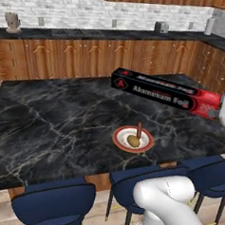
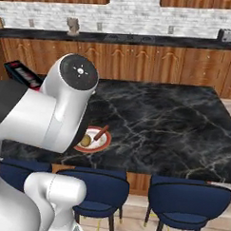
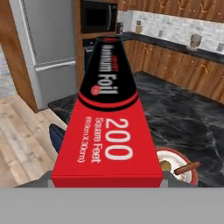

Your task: Retrieve the tupperware and aluminum foil from the cabinet and place them on the dining counter near the plate with hot dog and potato to prepare for storing leftovers.

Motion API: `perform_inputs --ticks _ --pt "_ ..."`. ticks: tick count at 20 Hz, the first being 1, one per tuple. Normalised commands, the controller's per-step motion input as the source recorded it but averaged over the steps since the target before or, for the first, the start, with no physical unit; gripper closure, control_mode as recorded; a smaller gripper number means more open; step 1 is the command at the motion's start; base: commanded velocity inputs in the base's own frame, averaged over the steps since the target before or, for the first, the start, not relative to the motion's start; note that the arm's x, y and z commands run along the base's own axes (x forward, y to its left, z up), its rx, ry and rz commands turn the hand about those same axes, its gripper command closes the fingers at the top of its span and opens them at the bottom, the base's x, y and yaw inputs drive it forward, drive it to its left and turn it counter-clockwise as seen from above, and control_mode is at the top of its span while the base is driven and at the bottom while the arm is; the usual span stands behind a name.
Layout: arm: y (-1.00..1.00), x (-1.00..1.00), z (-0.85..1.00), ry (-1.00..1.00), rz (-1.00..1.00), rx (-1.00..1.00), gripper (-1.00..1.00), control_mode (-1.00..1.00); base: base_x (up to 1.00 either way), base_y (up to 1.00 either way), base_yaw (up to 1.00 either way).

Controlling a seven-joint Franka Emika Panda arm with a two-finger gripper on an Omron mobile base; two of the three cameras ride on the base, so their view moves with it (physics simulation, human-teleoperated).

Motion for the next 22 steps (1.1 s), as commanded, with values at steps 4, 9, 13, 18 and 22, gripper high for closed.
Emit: perform_inputs --ticks 4,9,13,18,22 --pt "0.00 0.00 0.00 0.00 0.00 0.00 1.00 1.00 0.90 0.00 0.68" --pt "0.00 0.23 -0.07 0.04 -0.06 -0.02 1.00 -1.00 0.34 0.00 0.11" --pt "-0.11 0.11 -0.11 0.20 -0.48 -0.07 1.00 -1.00 0.00 0.00 0.00" --pt "-0.58 0.00 -0.30 0.23 -0.63 -0.03 1.00 -1.00 0.00 0.00 0.00" --pt "-0.91 0.02 -0.57 0.17 -0.46 0.04 1.00 -1.00 0.00 0.00 0.00"
